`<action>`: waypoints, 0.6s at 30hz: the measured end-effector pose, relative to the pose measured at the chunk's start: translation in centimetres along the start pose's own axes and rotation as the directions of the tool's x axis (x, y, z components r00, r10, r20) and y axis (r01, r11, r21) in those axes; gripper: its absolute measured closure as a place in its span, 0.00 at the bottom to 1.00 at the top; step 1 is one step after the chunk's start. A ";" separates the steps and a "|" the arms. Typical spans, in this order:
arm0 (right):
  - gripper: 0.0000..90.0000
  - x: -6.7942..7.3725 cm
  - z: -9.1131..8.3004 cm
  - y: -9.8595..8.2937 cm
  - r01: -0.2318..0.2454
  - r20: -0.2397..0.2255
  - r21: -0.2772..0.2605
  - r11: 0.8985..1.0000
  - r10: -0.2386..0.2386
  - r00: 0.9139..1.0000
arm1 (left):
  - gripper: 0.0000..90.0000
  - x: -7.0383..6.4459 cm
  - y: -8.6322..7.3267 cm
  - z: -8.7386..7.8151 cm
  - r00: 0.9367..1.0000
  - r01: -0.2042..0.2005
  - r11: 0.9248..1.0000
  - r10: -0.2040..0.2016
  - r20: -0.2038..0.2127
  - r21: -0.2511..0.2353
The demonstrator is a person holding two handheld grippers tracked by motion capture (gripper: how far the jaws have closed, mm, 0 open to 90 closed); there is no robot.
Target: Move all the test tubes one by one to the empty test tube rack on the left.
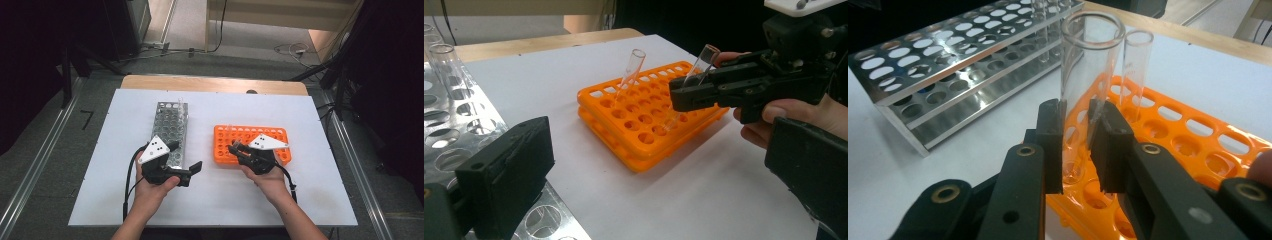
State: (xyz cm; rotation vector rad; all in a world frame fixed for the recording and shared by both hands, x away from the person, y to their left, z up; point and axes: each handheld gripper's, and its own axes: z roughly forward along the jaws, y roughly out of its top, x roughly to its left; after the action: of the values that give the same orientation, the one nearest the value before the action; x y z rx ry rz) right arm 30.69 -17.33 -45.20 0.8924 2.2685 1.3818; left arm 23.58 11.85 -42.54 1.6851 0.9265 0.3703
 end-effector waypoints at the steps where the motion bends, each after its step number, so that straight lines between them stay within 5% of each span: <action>1: 0.82 0.1 -0.2 0.0 0.003 -0.002 -0.002 1.000 -0.003 1.000 | 0.00 -0.1 0.0 0.0 1.000 -0.001 1.000 0.001 0.003 -0.003; 18: 0.82 3.2 -1.6 -0.3 0.094 -0.063 0.026 0.995 -0.092 0.994 | 0.00 -1.4 0.3 0.4 0.999 -0.025 1.000 0.025 0.041 -0.002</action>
State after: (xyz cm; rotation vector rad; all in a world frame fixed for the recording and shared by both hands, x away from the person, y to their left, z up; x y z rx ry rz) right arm 27.29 -16.30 -44.58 0.7521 2.3499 1.3567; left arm 23.08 10.57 -42.11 1.6979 0.8749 0.3520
